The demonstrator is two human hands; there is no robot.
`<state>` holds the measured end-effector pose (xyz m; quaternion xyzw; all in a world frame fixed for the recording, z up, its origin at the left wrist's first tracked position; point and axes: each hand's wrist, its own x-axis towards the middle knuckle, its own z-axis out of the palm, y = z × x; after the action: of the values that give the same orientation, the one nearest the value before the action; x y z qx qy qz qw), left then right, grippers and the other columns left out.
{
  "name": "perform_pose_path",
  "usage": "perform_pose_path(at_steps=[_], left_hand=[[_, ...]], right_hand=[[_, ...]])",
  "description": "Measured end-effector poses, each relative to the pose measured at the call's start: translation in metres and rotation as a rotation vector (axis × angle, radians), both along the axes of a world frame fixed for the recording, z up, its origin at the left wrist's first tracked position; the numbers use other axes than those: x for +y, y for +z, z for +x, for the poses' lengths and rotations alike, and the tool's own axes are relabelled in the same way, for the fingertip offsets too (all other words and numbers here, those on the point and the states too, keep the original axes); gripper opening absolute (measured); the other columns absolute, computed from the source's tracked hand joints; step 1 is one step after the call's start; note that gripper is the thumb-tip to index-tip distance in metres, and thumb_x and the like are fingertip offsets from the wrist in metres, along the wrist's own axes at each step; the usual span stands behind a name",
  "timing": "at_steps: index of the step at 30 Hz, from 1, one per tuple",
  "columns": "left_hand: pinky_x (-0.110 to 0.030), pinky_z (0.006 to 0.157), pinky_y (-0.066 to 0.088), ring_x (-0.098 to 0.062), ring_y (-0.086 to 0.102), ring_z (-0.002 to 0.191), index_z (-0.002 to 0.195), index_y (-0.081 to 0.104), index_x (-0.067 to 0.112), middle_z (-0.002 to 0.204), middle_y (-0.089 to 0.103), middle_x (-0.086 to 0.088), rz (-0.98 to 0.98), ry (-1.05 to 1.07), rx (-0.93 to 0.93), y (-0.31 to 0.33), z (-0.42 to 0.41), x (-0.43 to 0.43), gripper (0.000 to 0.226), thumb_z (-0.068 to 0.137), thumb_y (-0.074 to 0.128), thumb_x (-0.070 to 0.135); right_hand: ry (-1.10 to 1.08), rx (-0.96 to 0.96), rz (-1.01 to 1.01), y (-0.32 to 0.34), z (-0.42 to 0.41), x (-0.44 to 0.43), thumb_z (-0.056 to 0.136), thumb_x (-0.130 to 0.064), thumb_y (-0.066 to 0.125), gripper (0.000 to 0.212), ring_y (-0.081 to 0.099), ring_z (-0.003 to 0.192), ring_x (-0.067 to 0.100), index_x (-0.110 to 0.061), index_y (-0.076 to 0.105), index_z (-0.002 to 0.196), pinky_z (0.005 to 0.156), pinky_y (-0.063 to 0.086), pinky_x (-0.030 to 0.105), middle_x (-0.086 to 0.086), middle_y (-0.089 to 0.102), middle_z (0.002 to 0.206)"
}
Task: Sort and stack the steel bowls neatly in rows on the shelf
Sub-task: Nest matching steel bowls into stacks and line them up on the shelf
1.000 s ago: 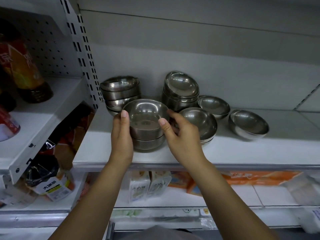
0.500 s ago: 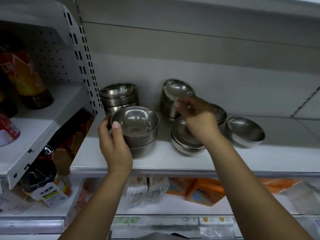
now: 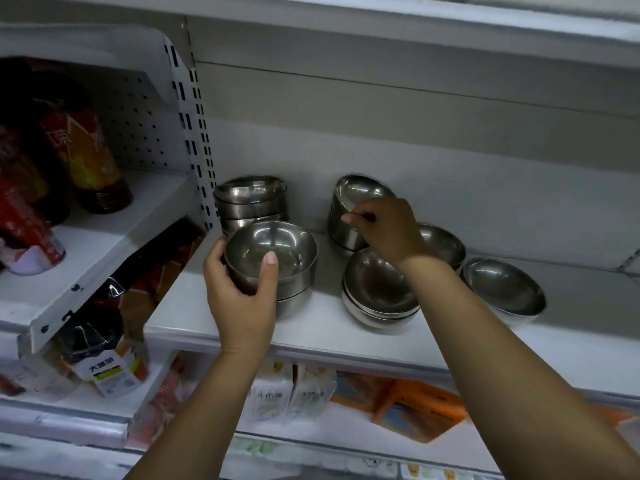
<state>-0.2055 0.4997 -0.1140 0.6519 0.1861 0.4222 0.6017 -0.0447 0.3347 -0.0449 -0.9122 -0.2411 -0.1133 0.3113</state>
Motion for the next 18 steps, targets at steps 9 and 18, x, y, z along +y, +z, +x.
perform_pose_path(at_steps=[9,18], left_hand=[[-0.036,0.122,0.025,-0.017,0.014,0.155,0.162,0.007,0.025,0.166,0.013,0.002,-0.041,0.167,0.115,-0.003,-0.001,-0.043,0.126,0.069,0.079,0.069],[-0.035,0.114,0.038,-0.036,0.043,0.129,0.124,0.053,-0.007,0.134,0.043,-0.026,0.275,0.468,-0.009,-0.021,-0.001,-0.091,0.062,0.078,0.087,0.016]], right_hand=[[0.051,-0.099,0.279,0.008,-0.007,-0.019,0.091,-0.022,0.072,0.011,0.067,0.079,0.01,-0.018,0.082,0.093,0.07,0.039,0.005,-0.003,0.076,0.084],[-0.075,-0.103,0.427,0.011,-0.017,-0.073,0.09,-0.023,0.073,0.01,0.068,0.09,0.02,-0.02,0.081,0.097,0.077,0.043,0.01,0.006,0.076,0.099]])
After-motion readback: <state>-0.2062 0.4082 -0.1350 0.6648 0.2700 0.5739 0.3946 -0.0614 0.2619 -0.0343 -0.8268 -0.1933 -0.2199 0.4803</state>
